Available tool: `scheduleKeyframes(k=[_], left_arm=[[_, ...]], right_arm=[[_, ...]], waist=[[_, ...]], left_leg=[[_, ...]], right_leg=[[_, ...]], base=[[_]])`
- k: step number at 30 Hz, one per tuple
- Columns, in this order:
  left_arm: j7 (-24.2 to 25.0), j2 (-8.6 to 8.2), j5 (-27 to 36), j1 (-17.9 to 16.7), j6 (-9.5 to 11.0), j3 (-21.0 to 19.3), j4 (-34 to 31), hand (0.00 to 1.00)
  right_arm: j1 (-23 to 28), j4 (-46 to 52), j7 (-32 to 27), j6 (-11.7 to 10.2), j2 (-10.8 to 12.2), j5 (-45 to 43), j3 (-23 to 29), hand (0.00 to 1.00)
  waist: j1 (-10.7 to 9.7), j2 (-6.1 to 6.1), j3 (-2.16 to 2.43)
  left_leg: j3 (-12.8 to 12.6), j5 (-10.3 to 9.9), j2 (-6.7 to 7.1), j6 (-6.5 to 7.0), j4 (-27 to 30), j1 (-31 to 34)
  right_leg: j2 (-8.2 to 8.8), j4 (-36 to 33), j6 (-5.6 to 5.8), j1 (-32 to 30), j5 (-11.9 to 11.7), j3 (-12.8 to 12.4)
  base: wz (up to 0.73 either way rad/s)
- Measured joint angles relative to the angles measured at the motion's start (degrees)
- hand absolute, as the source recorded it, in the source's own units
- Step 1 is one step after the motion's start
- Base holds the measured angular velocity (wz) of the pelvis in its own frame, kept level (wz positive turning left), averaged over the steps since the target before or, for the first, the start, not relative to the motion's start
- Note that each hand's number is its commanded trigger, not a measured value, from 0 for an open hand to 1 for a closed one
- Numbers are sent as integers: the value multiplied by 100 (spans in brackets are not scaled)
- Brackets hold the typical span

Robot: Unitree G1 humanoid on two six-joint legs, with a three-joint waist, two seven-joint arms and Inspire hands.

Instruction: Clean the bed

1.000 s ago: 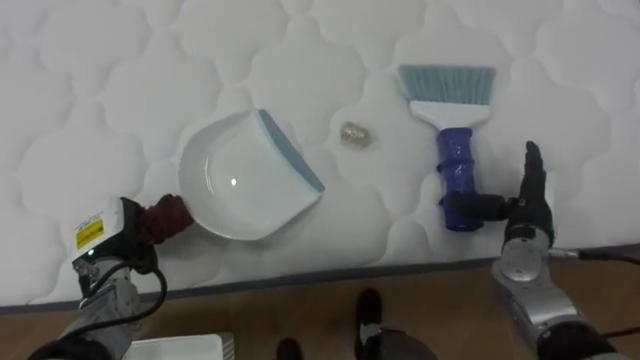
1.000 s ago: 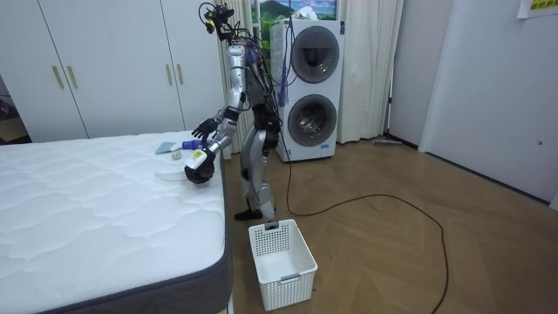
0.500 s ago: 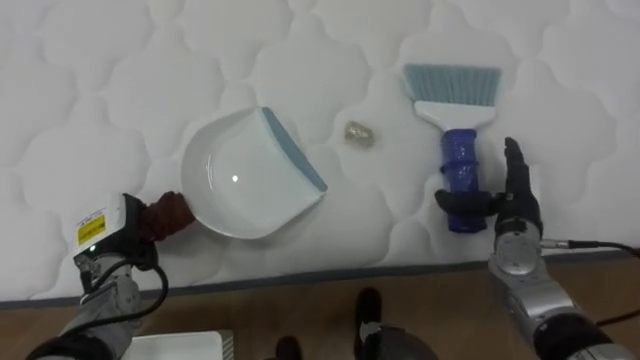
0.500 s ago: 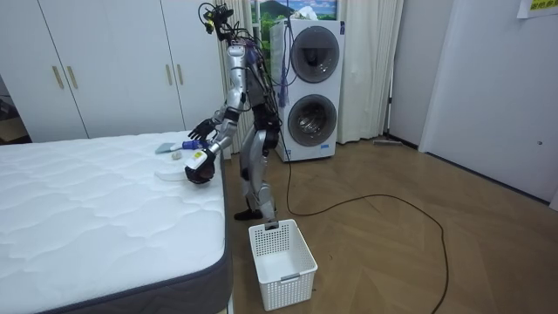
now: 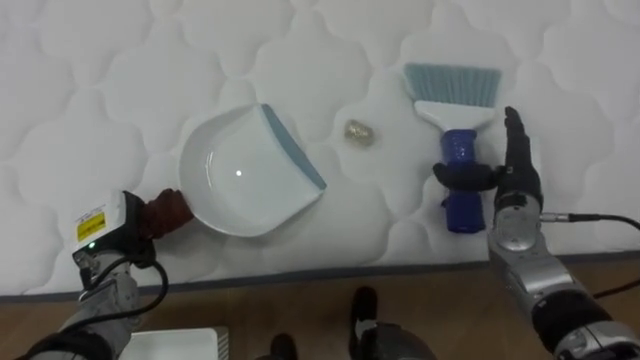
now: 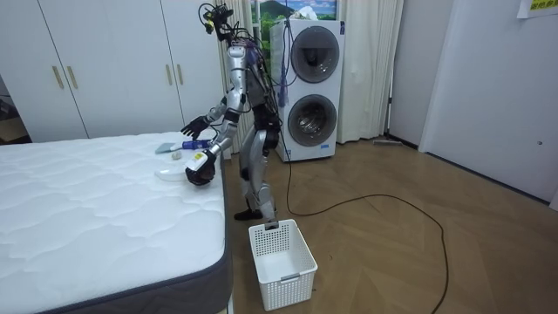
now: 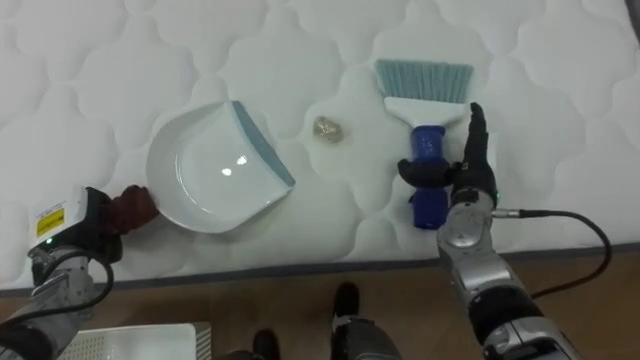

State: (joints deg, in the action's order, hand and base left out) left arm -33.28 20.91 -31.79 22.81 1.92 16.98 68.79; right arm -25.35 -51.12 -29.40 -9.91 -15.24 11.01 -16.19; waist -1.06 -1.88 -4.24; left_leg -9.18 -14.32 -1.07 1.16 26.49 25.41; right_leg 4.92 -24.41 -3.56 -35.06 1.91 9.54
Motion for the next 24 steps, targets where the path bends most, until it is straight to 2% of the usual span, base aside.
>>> scheduleKeyframes(k=[8,12,19,24], left_arm=[[2,0,-135,-2,-57,-1,-31,100],[19,0,-155,-25,-99,23,-63,100],[35,-7,-162,-98,-189,226,-91,100],[35,-11,-162,-107,-210,252,-99,100]], right_arm=[[63,-302,13,27,-2,-469,4,0],[92,-479,29,129,-1,-681,-5,0],[93,-791,27,232,-73,-682,-18,0],[92,-911,29,250,-91,-680,-56,0]], waist=[[-3,6,8],[12,21,22],[165,117,101],[239,118,101]], left_leg=[[24,0,-6,0,61,-15],[25,0,-9,0,67,-11],[41,-2,-26,-3,98,-5],[55,-3,-26,-8,109,6]], right_leg=[[5,-14,-16,61,-10,81],[8,-28,-31,78,-26,109],[12,-40,-66,94,-59,161],[17,-39,-82,94,-69,175]], base=[[2],[1],[0],[1]])
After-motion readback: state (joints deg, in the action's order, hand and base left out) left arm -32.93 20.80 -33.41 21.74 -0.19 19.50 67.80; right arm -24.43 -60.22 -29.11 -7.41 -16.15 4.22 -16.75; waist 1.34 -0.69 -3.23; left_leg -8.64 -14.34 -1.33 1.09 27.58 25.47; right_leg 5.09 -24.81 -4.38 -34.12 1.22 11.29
